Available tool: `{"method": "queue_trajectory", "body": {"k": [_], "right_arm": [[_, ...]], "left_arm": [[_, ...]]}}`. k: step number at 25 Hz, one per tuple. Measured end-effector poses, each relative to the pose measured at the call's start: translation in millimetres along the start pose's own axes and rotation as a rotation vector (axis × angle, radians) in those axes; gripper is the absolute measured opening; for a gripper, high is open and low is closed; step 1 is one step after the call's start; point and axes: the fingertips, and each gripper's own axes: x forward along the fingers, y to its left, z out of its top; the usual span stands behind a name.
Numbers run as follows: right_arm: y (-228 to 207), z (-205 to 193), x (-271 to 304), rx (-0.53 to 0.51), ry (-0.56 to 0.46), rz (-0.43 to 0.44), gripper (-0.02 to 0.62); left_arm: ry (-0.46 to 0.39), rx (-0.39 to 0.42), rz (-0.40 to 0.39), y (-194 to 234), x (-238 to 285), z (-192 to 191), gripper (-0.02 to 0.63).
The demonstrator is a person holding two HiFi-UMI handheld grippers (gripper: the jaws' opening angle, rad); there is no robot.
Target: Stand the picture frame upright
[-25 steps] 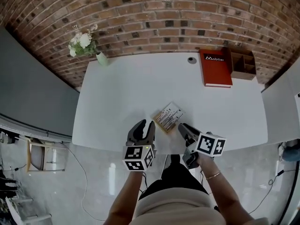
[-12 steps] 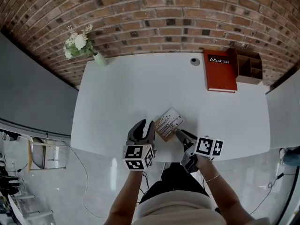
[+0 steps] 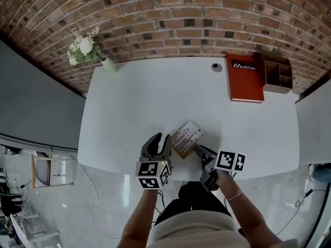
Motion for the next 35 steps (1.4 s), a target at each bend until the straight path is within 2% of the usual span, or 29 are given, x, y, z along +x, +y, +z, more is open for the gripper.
{"method": "queue_trajectory", "body": {"k": [16,24,28,35], "right_arm": [[0,4,14,0.077,0.004,0.029,0.103],[0,5,19,0.140,0.016,0.038,0.103],[1,6,20,0.150,0.023,0.044,0.103],[0,6,21,0.144,0.030,0.042,0.103]], "left_arm": [[0.023,-0.018,0.021,13,-5,-6,0.107],[0.047,-0.020,-0.003,12,1,-10,0.107],[0.091,-0.005,-0.050,5,10,-13,0.109],[0.210,0.067,-0.125,-5,33,-19,0.117]]}}
